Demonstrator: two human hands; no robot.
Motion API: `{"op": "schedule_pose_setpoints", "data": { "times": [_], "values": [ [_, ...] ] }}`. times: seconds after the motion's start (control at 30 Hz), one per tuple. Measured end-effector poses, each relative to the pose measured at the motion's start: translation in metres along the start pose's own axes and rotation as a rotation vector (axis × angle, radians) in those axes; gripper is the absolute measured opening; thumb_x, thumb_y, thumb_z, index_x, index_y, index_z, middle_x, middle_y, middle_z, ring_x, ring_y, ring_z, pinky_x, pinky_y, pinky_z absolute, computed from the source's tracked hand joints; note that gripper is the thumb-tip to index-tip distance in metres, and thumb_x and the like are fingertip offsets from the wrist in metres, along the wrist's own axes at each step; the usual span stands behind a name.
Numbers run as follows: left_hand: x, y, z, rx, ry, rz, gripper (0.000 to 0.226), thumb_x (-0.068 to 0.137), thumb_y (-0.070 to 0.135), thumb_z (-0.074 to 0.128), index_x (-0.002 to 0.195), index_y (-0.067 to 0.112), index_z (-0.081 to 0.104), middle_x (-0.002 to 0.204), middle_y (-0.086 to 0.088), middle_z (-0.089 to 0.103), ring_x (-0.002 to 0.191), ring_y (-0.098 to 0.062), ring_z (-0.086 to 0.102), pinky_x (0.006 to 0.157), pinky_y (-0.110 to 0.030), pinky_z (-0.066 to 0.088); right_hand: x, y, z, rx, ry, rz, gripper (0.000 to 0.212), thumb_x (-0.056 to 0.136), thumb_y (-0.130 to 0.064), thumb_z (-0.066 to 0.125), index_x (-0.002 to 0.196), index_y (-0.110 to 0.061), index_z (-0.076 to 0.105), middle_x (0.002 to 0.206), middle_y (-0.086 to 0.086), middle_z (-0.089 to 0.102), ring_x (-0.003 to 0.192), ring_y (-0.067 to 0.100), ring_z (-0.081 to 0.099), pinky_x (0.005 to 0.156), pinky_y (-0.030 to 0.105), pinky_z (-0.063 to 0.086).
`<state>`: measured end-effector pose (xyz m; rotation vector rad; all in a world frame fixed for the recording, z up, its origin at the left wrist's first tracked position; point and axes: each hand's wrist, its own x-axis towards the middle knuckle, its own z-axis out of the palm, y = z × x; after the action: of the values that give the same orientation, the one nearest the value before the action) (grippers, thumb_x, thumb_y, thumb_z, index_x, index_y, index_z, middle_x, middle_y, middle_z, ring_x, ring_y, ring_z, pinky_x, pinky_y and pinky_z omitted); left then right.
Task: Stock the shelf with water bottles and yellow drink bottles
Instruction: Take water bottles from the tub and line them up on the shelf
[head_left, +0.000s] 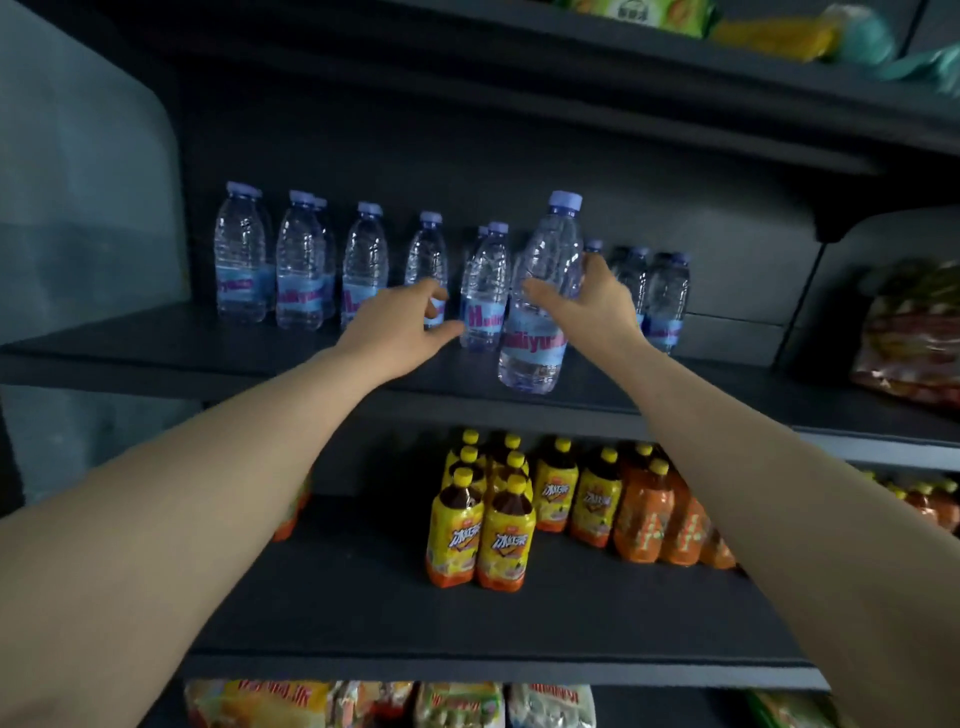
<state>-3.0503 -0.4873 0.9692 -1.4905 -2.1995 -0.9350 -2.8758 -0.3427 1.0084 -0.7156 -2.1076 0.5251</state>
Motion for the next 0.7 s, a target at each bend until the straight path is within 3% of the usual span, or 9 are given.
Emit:
{"op": "schedule_pose_setpoints", "data": {
  "times": [0.17, 0.37, 0.5, 0.7],
  "values": [
    [0.071, 0.003, 0.029, 0.126, 0.08, -0.028, 0.06, 0.092, 0.046, 0.064, 0.14, 0.015, 0.046, 0.133, -0.007, 0.06, 0.117, -0.027, 0.059, 0.094, -0.042, 0.05, 0.063, 0.05, -0.005, -0.042, 0.001, 0.022, 0.058, 0.085, -0.053, 0.068, 0.121, -0.012, 0.047, 0.105, 0.004, 0.064, 0.095, 0.027, 0.064, 0.078, 0.039, 0.054],
    [0.126, 0.0, 0.08, 0.127, 0.111, -0.121, 0.077, 0.088, 0.047, 0.068, 0.148, 0.012, 0.033, 0.136, -0.013, 0.054, 0.119, -0.03, 0.056, 0.093, -0.041, 0.047, 0.12, 0.098, 0.013, -0.106, -0.059, 0.038, 0.07, 0.083, -0.058, 0.069, 0.128, -0.01, 0.043, 0.106, 0.006, 0.061, 0.096, 0.028, 0.062, 0.081, 0.044, 0.056],
    [0.147, 0.0, 0.107, 0.091, 0.136, -0.164, 0.083, 0.086, 0.048, 0.071, 0.148, 0.011, 0.029, 0.135, -0.016, 0.052, 0.117, -0.034, 0.056, 0.093, -0.043, 0.047, 0.143, 0.123, 0.028, -0.094, -0.088, 0.055, 0.058, 0.085, -0.054, 0.07, 0.116, -0.011, 0.045, 0.099, 0.004, 0.06, 0.086, 0.024, 0.061, 0.072, 0.037, 0.054],
    [0.168, -0.005, 0.132, 0.045, 0.127, -0.231, 0.09, 0.083, 0.052, 0.072, 0.149, 0.012, 0.025, 0.126, -0.013, 0.059, 0.109, -0.033, 0.061, 0.088, -0.041, 0.048, 0.167, 0.147, 0.05, -0.024, -0.119, 0.057, 0.063, 0.088, -0.051, 0.068, 0.129, -0.01, 0.044, 0.104, 0.005, 0.063, 0.085, 0.022, 0.061, 0.069, 0.031, 0.049]
  ]
}}
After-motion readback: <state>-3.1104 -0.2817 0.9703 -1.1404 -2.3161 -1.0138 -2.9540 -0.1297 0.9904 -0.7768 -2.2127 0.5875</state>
